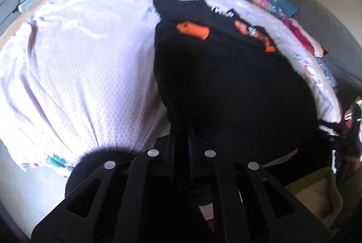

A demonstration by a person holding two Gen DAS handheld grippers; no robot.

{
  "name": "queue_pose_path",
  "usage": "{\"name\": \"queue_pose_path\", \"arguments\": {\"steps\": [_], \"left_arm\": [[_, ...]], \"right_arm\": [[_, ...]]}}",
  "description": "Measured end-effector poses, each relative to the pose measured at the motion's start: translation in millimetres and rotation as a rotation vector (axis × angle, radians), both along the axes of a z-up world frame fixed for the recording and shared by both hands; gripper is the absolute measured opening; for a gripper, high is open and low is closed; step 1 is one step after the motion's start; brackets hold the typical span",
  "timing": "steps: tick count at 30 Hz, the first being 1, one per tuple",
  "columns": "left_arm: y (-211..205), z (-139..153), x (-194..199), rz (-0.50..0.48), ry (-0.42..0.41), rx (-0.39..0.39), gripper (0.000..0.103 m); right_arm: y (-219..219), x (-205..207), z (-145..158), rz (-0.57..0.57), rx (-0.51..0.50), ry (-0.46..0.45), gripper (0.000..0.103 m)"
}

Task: Fold small clothes
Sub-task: 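Lift the hem with the left gripper and fold it toward the collar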

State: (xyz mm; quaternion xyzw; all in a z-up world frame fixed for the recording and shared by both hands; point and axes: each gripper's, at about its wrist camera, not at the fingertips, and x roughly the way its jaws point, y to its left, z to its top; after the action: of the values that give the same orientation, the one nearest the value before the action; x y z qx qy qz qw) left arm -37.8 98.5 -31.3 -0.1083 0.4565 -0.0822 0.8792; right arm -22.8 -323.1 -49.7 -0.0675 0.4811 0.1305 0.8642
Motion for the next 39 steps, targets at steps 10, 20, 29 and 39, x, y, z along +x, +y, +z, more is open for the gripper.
{"name": "queue_pose_path", "arguments": {"steps": [10, 20, 29, 39], "left_arm": [[3, 12, -4, 0.002, -0.04, -0.031, 0.003], [11, 23, -1, 0.022, -0.074, -0.084, 0.003], [21, 51, 18, 0.07, -0.17, -0.114, 0.003], [29, 71, 45, 0.107, -0.243, -0.161, 0.003]], "right_arm": [[15, -12, 6, 0.107, 0.029, -0.017, 0.009], [-5, -9, 72, 0.084, 0.22, -0.27, 0.009], [-23, 12, 107, -0.01, 0.257, -0.417, 0.009], [-22, 41, 122, -0.073, 0.3, -0.455, 0.009]]}}
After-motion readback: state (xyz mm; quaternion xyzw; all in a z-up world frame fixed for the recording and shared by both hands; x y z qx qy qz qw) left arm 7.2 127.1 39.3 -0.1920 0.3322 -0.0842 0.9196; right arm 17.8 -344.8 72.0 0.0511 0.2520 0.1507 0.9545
